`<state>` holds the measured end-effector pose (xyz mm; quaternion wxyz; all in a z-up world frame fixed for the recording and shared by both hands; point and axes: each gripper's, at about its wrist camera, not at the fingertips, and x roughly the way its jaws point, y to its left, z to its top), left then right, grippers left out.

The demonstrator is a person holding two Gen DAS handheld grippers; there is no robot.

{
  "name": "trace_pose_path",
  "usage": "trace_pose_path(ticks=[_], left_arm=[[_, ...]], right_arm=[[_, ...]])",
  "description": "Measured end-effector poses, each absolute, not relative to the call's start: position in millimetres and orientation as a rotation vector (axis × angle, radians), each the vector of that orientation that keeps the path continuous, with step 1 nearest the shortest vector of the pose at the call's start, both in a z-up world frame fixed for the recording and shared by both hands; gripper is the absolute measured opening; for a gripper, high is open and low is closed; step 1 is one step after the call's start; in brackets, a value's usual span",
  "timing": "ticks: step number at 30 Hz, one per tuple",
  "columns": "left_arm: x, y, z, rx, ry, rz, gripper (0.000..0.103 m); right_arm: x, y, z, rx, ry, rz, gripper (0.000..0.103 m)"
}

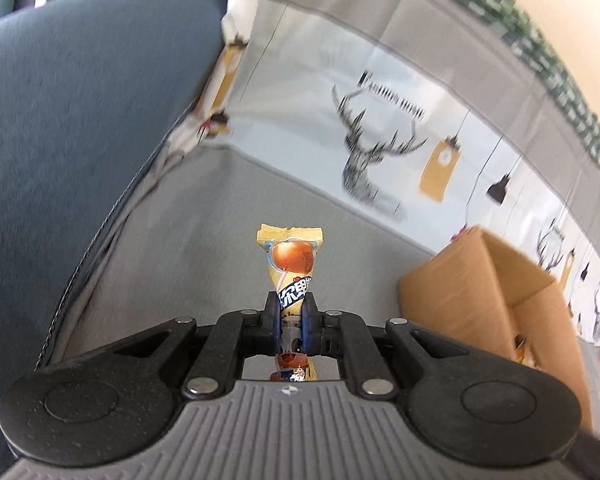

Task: Organize snacks
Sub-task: 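Carry the yellow packet and red candy over the box with both tools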

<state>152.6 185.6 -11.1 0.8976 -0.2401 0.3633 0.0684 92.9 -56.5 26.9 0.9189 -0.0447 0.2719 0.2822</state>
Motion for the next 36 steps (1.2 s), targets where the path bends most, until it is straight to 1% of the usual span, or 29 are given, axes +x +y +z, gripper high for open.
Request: trace_pose_path(ticks=[6, 9, 12, 16, 19, 36], left_arm=[[150.5, 171.3, 9.2, -0.490, 0.637, 0.112, 0.010], [149.2, 163.1, 17.5, -0.498, 0.584, 0.090, 0.010], [148.4, 154.8, 23.8, -0.504, 0.540, 0.073, 0.010], [149.8, 142.2, 30.3, -0.514, 0.499, 0.045, 0.010], [151.2, 131.6, 34.6, -0.522, 0.473, 0.024, 0.010], [161.1, 68.1, 40.7, -0.510, 0.422, -0.088, 0.010]], right_arm=[[113.3, -96.1, 76.7, -0.029, 0.468, 0.542, 0.019], [120.8, -118.9, 89.0, -0.030, 0.410, 0.509, 0.019], [129.6, -140.7, 84.6, -0.005, 0.385, 0.447, 0.019], [142.4, -159.5, 68.4, 0.048, 0.442, 0.392, 0.019], [145.7, -168.3, 65.3, 0.043, 0.439, 0.381, 0.019], [152.3, -215.2, 54.9, 0.020, 0.403, 0.295, 0.019]])
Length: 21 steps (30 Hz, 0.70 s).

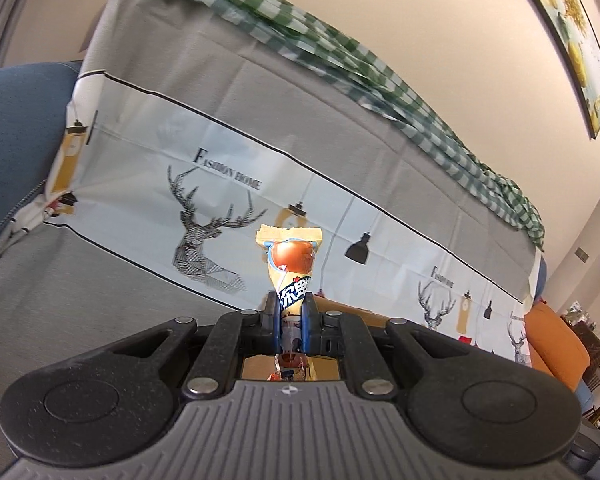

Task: Organize snacks
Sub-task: 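Carry the yellow packet and red candy over the box with both tools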

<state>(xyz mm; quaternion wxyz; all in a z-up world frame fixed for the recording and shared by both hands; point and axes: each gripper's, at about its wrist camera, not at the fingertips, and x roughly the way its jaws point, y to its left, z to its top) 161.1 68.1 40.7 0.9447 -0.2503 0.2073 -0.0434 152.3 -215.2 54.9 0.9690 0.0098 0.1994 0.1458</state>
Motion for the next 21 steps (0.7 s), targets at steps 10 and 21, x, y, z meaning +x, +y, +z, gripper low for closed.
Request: trace_pose_path(ticks=[10, 21], left_arm=[[160.8, 28.8, 43.9, -0.447, 0.398, -0.164, 0.010], [158.2, -9.6, 42.9, -0.377, 0.386, -0.246, 0.010]], right_arm=[[154.1, -232.2, 54.6, 0.027, 0.389, 0.246, 0.019], [153.9, -233.0, 53.5, 0.023, 0.377, 0.220, 0.019]])
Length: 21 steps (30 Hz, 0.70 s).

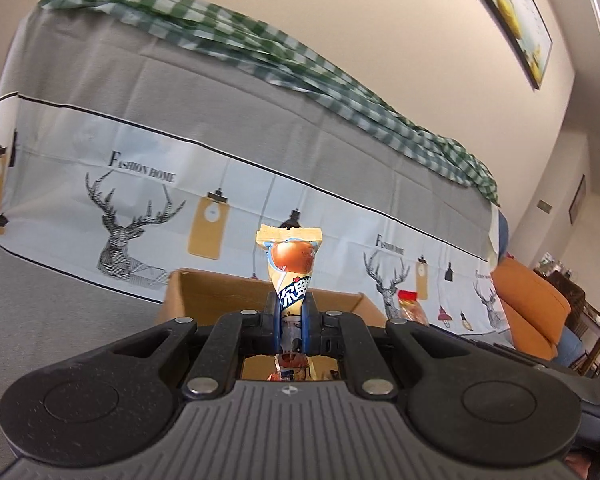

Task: Organize snacks
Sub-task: 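Carry the yellow packet and red candy over the box with both tools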

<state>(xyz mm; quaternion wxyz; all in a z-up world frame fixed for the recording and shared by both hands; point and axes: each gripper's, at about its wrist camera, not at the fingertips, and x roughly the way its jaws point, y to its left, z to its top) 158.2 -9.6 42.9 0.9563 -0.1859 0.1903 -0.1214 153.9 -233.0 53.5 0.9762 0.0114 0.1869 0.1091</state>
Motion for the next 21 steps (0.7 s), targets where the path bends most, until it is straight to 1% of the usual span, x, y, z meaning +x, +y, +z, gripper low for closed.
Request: trace_pose_path(ticks=[21], left_arm=[[160.6, -32.3, 42.9, -0.352, 0.389, -0.294, 0.010]], right_arm=[[153.8, -235.3, 51.9, 0.026, 0.373, 0.190, 0.019]])
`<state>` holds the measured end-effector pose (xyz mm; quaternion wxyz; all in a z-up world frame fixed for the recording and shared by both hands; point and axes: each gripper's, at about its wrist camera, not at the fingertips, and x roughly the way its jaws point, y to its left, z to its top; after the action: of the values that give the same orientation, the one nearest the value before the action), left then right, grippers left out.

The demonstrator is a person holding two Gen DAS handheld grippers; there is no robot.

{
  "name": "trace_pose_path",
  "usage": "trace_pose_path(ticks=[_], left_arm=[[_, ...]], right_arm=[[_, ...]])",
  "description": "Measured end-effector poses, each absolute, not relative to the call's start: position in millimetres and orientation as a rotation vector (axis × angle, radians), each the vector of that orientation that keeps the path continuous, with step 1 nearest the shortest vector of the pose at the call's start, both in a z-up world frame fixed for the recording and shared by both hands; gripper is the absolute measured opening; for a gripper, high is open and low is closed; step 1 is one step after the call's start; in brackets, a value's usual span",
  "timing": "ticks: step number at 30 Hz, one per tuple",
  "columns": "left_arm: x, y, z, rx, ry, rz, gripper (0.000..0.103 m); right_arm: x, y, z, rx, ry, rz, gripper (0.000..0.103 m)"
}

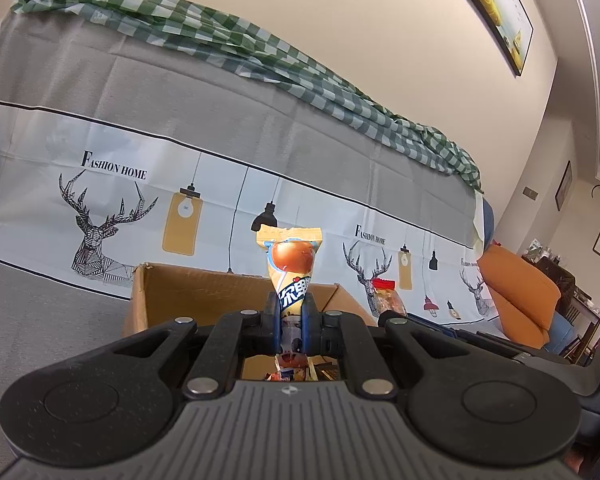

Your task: Organize snacks

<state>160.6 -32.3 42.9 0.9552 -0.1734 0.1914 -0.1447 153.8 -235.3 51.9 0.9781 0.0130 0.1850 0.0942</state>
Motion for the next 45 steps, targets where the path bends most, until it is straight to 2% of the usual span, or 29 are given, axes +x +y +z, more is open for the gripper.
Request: trace_pose_path(ticks=[28, 29, 30, 31, 32, 35, 36, 38, 39, 43, 45], left_arm=[[166.8, -44.2, 41.3, -0.352, 0.410, -0.339, 0.010], [168.1, -45.2, 40.5, -0.355, 0.423, -0.342, 0.015], [168.5, -46.2, 40.0, -0.352, 0.427, -0.336, 0.030], [168.6, -46.0, 40.1, -0.347, 0.424, -0.326, 0.040], [168.1, -45.8, 40.6, -0.345, 0.419, -0.319, 0.048], [166.7, -41.1, 42.3, -0.349, 0.414, -0.312, 0.056], [165.2, -39.7, 43.3, -0.345, 0.414, -0.309, 0.063], [158.6, -36.1, 47.3, -0.336, 0.406, -0.308, 0.074], [152.9, -34.2, 50.2, -0.330, 0.399, -0.304, 0.081], [121.0, -30.2, 66.8, -0.261, 0.369, -0.250, 0.086], [103.4, -27.9, 72.8, -0.276, 0.377, -0.217, 0.088]], right_arm=[[152.1, -235.4, 50.6, 0.037, 0.375, 0.166, 0.019], [153.5, -235.0, 49.9, 0.035, 0.386, 0.167, 0.019], [154.6, -234.5, 48.7, 0.031, 0.396, 0.159, 0.021], [155.8, -234.0, 47.9, 0.024, 0.405, 0.143, 0.035], [156.1, -234.5, 47.9, 0.024, 0.407, 0.130, 0.054], [156.4, -240.3, 50.2, 0.059, 0.403, 0.110, 0.068], [156.4, -241.4, 50.0, 0.066, 0.408, 0.108, 0.071], [155.8, -242.9, 49.6, 0.076, 0.423, 0.113, 0.084], [154.4, -242.9, 50.4, 0.077, 0.430, 0.118, 0.087], [137.1, -249.1, 64.1, 0.086, 0.433, 0.117, 0.102], [123.7, -254.8, 70.9, 0.091, 0.434, 0.122, 0.102]])
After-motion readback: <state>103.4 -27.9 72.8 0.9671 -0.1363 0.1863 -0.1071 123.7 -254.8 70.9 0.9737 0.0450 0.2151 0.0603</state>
